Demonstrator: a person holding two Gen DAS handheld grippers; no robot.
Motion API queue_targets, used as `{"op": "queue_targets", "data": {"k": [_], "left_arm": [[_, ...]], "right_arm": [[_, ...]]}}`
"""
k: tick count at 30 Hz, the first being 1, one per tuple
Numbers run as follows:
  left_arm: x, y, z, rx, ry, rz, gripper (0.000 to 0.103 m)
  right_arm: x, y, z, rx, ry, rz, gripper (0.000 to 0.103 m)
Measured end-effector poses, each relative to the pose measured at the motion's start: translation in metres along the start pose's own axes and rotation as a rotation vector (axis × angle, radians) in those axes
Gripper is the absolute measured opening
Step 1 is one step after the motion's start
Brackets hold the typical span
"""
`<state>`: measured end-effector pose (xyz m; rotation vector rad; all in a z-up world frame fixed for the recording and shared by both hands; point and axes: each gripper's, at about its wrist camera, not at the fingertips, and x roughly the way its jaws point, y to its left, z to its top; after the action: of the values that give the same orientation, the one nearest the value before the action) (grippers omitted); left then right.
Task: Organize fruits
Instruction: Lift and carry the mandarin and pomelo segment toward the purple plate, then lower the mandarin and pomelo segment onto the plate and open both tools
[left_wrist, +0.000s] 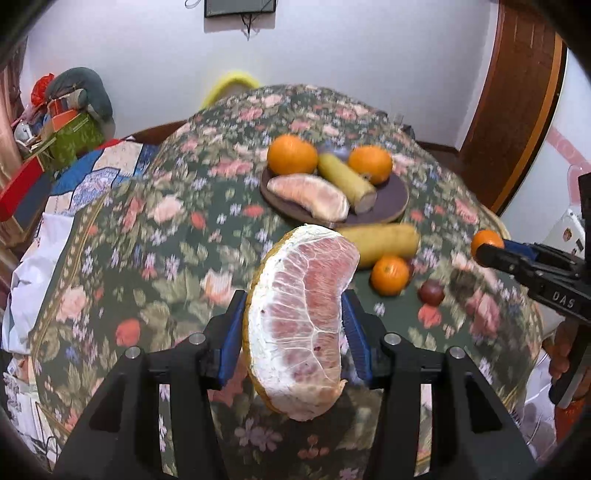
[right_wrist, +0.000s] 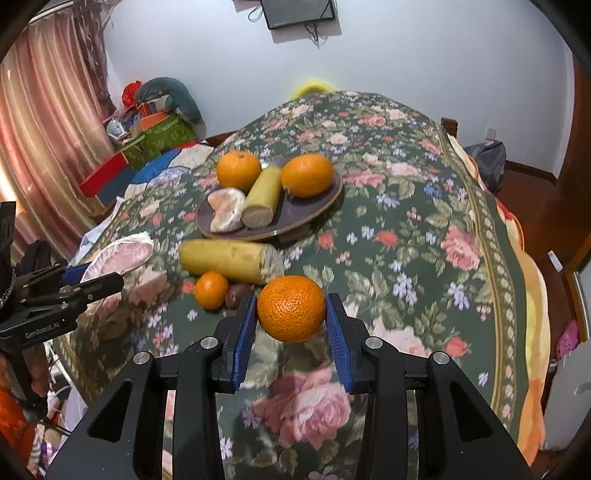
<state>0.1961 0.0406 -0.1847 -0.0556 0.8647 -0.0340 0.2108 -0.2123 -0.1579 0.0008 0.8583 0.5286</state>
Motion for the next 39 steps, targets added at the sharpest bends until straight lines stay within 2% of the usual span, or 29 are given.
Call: {"op": "queue_targets", "data": {"k": [11,21,31,39], "left_arm": [[0.005,-0.002,0.048,-0.008,-0.084,-0.031,0.05],[0.022,-0.002,0.08,0.002,-0.124,-0.04,0.05],[0.055,-0.007,0.099,0.012,-0.117,-0.07,0.05],[0.086,-0.011,0.114,0.012,-0.087,-0.09,0.05]], "right_arm": [[-0.001,-0.003,0.036,-0.011,-0.067,0.0,0.035],[0.012,-0.006,0.066,-0.043,-0.1,-0.012,0.035],[0.042,0.0,0.083,-0.101,-0.082,-0.009,0.035],[0.081,0.002,0.083,-0.128,-0.02,-0.003,0.035]]}}
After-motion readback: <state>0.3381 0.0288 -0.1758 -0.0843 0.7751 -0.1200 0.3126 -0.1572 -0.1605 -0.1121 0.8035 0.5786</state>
